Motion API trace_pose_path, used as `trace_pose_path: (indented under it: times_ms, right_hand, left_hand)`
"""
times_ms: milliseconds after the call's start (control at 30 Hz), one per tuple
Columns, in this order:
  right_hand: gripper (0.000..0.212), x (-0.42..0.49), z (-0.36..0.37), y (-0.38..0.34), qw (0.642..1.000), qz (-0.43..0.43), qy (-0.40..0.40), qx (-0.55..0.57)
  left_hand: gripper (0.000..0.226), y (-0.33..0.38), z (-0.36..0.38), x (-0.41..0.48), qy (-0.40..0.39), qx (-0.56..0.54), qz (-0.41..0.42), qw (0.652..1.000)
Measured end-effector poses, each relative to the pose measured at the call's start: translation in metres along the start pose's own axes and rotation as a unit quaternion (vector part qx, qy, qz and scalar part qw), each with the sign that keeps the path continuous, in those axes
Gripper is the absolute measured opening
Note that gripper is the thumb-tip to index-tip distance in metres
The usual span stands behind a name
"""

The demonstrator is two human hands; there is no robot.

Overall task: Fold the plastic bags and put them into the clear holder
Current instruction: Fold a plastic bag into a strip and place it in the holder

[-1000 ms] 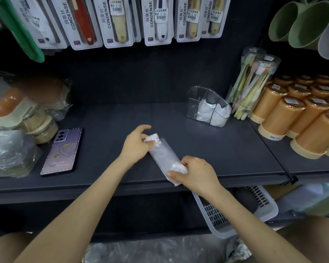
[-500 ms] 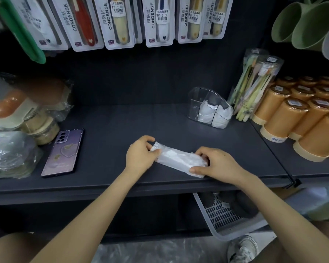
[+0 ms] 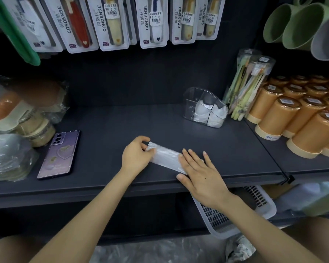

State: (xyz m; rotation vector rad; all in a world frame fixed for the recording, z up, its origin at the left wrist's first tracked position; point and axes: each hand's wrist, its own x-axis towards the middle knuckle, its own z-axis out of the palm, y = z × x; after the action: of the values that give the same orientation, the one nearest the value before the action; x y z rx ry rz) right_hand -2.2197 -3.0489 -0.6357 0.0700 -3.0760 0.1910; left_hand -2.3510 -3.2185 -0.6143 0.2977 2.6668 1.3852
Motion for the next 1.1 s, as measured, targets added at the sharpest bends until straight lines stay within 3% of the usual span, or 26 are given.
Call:
trace_pose_path:
  times_ms: [100, 133, 200, 233, 300, 333, 400, 467, 633, 900, 1033, 1100]
  right_hand:
    - [0.099, 0.000, -0.004, 0.000, 0.999, 0.006, -0.034, -0.005]
    - [0.100, -0.001, -0.005, -0.001, 0.999, 0.010, -0.040, -0.004]
    - [0.100, -0.001, -0.006, -0.003, 0.999, 0.013, -0.044, 0.001]
    - [0.101, -0.001, -0.006, -0.003, 0.999, 0.013, -0.044, 0.003]
    - [0.100, 0.000, -0.006, -0.003, 0.999, 0.010, -0.042, 0.007]
    - [0.097, 0.000, -0.005, -0.003, 0.999, 0.009, -0.042, 0.007]
    - [0.095, 0.000, -0.005, -0.002, 0.999, 0.008, -0.044, 0.006]
    - [0.098, 0.000, -0.005, -0.002, 0.999, 0.010, -0.046, -0.001]
    - [0.102, 0.001, -0.006, -0.001, 0.999, 0.010, -0.052, -0.002]
    - [0.102, -0.025, -0.014, 0.015, 0.997, 0.063, -0.044, -0.005]
    - [0.103, -0.012, -0.020, 0.006, 0.997, 0.074, 0.002, -0.003]
    - [0.101, -0.003, -0.016, -0.002, 0.998, 0.065, 0.006, 0.009]
  left_hand:
    - [0.031, 0.009, -0.012, 0.012, -0.005, -0.167, -0.105, 0.980]
    - [0.028, 0.010, -0.014, 0.013, 0.026, -0.162, -0.099, 0.981]
    - [0.025, 0.010, -0.014, 0.007, 0.100, 0.008, 0.046, 0.994]
    - [0.028, 0.010, -0.010, -0.002, 0.101, 0.082, 0.158, 0.979]
    - [0.048, 0.008, 0.005, -0.017, -0.007, 0.179, 0.306, 0.935]
    - [0.061, 0.007, 0.013, -0.021, -0.070, 0.220, 0.324, 0.917]
    - [0.083, 0.002, 0.022, -0.023, -0.147, 0.290, 0.296, 0.898]
    - [0.091, -0.005, 0.023, -0.017, -0.160, 0.336, 0.259, 0.891]
    - [0.088, -0.009, 0.015, -0.013, -0.171, 0.358, 0.246, 0.884]
    - [0.057, -0.008, 0.017, -0.014, -0.170, 0.387, 0.246, 0.872]
    - [0.081, -0.010, 0.018, -0.013, -0.171, 0.387, 0.250, 0.871]
    - [0.079, -0.011, 0.017, -0.014, -0.171, 0.386, 0.251, 0.871]
